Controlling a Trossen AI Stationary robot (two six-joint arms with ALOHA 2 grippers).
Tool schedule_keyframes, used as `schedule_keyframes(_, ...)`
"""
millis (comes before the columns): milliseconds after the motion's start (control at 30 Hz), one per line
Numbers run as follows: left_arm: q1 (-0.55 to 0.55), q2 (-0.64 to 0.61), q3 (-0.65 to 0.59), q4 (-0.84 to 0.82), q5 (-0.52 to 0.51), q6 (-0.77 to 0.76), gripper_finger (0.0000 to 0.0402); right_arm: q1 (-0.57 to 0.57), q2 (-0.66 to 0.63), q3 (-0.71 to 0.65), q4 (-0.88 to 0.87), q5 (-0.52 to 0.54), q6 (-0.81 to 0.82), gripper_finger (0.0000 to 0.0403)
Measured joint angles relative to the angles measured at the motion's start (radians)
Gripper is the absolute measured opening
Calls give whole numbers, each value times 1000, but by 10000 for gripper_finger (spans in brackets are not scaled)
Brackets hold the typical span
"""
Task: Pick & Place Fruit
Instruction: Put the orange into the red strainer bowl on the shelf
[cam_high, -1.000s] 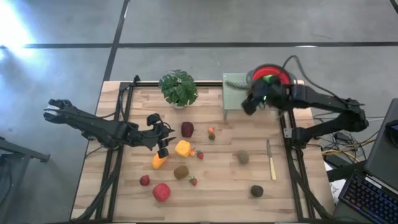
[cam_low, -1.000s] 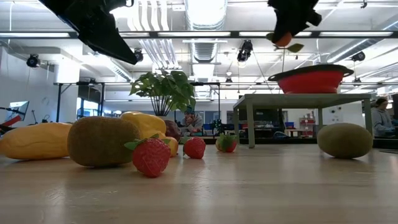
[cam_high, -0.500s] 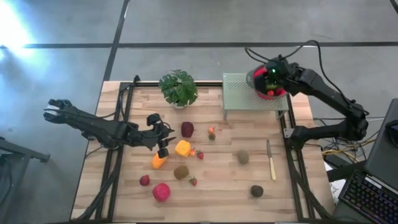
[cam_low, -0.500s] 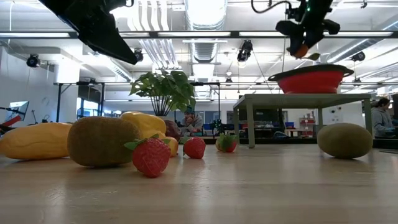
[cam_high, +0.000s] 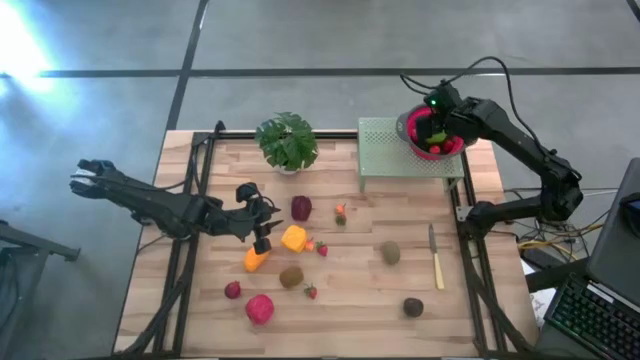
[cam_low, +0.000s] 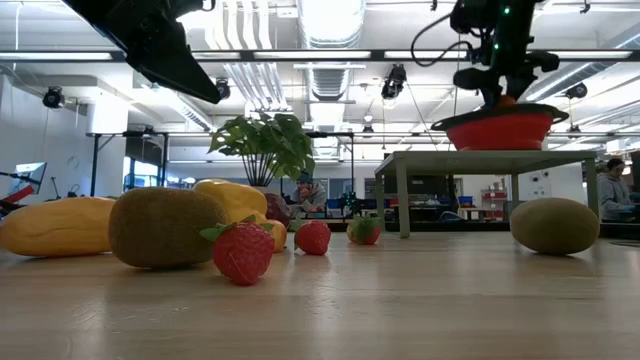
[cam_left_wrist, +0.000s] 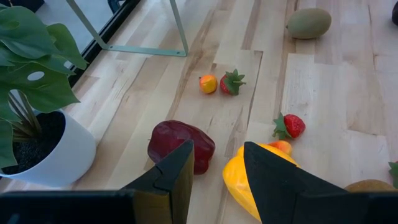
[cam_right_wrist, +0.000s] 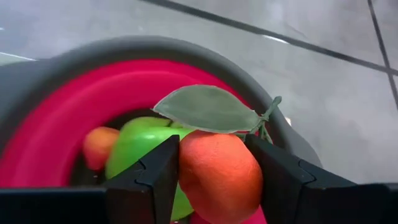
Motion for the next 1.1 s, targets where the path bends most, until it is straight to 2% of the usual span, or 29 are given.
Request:
schedule_keyframes(400, 0, 0, 0, 0, 0, 0, 147, -13, 26, 0, -12, 10, 0, 165)
schedule_keyframes(1100, 0, 0, 0, 0, 0, 0, 147, -12, 26, 0, -8, 11, -4, 241)
